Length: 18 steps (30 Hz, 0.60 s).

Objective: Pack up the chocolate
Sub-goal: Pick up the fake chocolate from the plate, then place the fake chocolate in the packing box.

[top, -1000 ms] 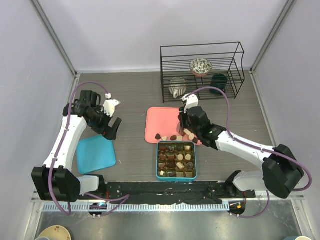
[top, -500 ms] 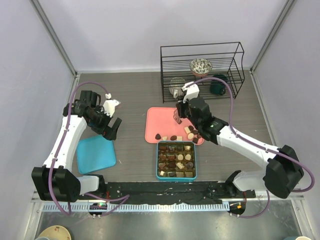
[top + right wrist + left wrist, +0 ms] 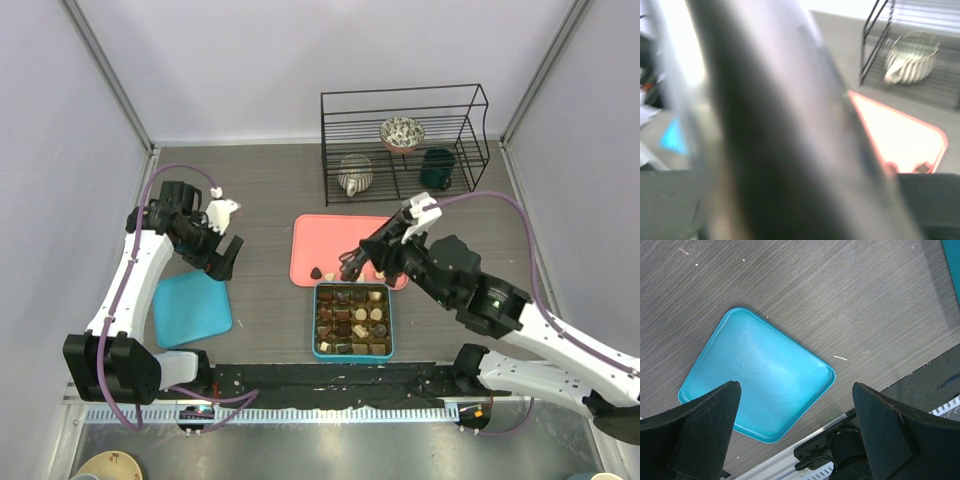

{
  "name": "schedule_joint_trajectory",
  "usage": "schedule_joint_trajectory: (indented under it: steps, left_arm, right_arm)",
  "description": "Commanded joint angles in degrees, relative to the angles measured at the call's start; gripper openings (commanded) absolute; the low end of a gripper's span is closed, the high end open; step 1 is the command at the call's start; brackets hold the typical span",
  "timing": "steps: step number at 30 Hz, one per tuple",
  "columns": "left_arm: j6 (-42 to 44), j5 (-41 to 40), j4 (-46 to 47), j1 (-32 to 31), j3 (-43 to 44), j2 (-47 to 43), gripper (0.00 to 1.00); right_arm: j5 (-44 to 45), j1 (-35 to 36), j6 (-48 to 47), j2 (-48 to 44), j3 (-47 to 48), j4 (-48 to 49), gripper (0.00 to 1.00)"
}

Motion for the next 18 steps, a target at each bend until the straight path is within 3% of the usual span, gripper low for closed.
schedule_joint_trajectory:
  steps: [1,8,18]
  left_arm:
    - [0.33,-0.14,1.31,0.43,-0.27,-1.19,1.00]
    - [-0.12,-1.72,2.54,0.26,-1.68,-2.42,1.00]
    - [-1.43,-1.20,2.28,0.26,-1.07,-2.25,1.00]
  right_arm:
    - [1.55,3.57,9.74,-4.14,0.30,-12.25,0.20]
    - [-1.53,6.55,18.36,-10.21,-2.15,-22.01,0.20]
    - [-4.17,7.17,21.09,-11.18,-5.94,-19.92,0.23]
